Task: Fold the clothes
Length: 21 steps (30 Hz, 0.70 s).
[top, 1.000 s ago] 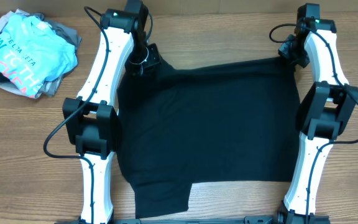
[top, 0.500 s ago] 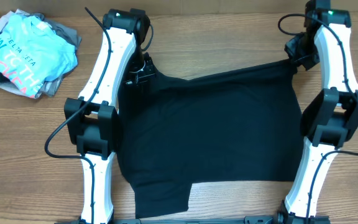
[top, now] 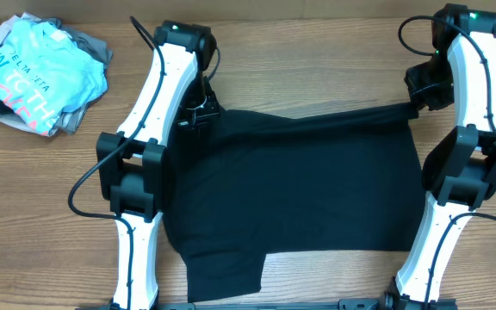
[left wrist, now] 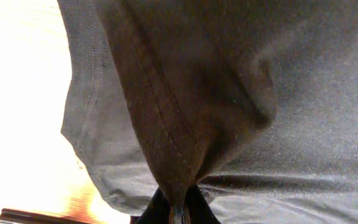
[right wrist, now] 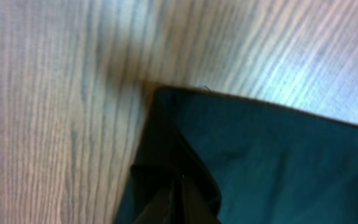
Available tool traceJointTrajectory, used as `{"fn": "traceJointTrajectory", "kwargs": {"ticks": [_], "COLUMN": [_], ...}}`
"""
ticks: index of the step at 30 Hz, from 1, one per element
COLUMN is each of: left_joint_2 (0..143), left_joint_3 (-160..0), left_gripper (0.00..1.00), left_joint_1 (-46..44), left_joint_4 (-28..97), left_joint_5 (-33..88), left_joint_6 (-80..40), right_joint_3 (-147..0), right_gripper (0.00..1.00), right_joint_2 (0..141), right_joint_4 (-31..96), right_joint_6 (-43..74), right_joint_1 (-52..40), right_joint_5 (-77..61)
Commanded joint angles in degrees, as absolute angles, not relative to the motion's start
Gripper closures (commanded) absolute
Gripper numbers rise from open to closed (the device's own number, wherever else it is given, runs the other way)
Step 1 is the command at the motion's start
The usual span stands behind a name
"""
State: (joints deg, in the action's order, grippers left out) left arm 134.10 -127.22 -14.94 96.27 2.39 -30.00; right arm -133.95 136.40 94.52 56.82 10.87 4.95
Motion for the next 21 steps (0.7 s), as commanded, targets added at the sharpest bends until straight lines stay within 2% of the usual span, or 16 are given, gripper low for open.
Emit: {"fn": "traceJointTrajectory", "kwargs": {"ticks": [1,15,21], "left_joint_2": [133.05,133.05,133.05], "left_joint_3": [-126.74,-118.74,-116.95], "left_gripper": [0.96,0.96,0.96], "left_joint_1": [-15.31,-15.33,-15.25], "left_joint_4": [96.84,96.86,96.86], "left_joint_5": [-1.39,-3.64,-5.15], "left_joint_6": [-30.85,-30.28,-30.39], "right_joint_3": [-135.74,-134.78,-130.34], "right_gripper": [0.96,0.96,0.96], "right_joint_2": [133.56,132.11,128.31], "right_joint_4": [95.55,97.08,97.08], "right_joint_6": [58.83,58.17,59.05], "right_joint_1": [11.88,11.75,11.97], "right_joint_5": [7.46,5.52,9.06]}}
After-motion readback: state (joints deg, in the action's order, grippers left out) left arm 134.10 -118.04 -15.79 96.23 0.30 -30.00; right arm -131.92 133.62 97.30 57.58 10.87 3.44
